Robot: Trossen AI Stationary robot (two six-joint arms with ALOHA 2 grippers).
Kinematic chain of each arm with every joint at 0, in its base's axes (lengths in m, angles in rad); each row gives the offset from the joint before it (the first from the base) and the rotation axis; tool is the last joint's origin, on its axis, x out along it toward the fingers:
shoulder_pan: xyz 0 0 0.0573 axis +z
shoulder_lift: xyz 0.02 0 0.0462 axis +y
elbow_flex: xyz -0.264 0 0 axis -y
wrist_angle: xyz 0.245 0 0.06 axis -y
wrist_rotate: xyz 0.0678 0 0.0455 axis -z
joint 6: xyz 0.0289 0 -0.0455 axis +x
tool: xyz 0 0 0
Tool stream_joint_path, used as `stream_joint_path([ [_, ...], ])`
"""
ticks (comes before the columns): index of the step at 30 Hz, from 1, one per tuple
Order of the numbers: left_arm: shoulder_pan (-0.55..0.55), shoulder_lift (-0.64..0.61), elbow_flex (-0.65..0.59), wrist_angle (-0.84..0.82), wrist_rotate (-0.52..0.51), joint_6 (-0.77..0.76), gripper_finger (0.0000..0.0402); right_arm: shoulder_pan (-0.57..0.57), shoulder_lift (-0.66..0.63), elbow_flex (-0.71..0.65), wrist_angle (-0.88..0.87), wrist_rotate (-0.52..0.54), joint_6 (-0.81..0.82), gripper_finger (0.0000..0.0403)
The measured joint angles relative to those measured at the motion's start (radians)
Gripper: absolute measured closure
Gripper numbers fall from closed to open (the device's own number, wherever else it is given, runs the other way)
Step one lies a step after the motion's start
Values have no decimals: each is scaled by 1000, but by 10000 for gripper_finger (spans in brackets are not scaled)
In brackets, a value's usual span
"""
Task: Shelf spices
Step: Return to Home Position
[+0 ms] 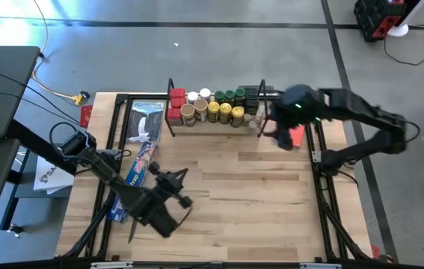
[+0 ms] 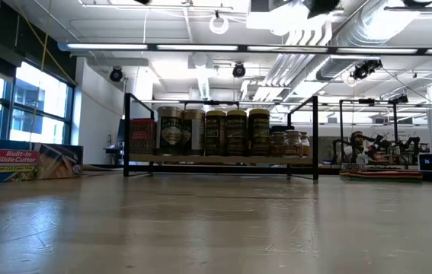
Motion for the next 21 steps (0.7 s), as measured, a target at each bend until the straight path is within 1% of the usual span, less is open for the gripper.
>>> stream_joint_path([
  [2,45,0,0,150,62,175,401,4,-116,-146,66,0,41,138],
  [6,160,12,0,551,263,667,401,4,-336,-416,191,-2,138,138],
  [8,229,30,0,735,410,899,401,4,-432,-528,256,-21,187,138],
  [10,308,47,0,890,590,1065,401,4,-519,-623,314,-51,223,138],
  [12,392,50,0,978,724,1154,401,7,-598,-704,364,-80,259,138],
  [14,467,38,0,1011,797,1198,401,13,-676,-777,402,-94,292,138],
  [17,561,-4,-1,991,852,1238,401,22,-787,-870,462,-95,318,138],
  [21,643,-101,-1,893,974,1295,401,23,-911,-985,593,-98,331,138],
])
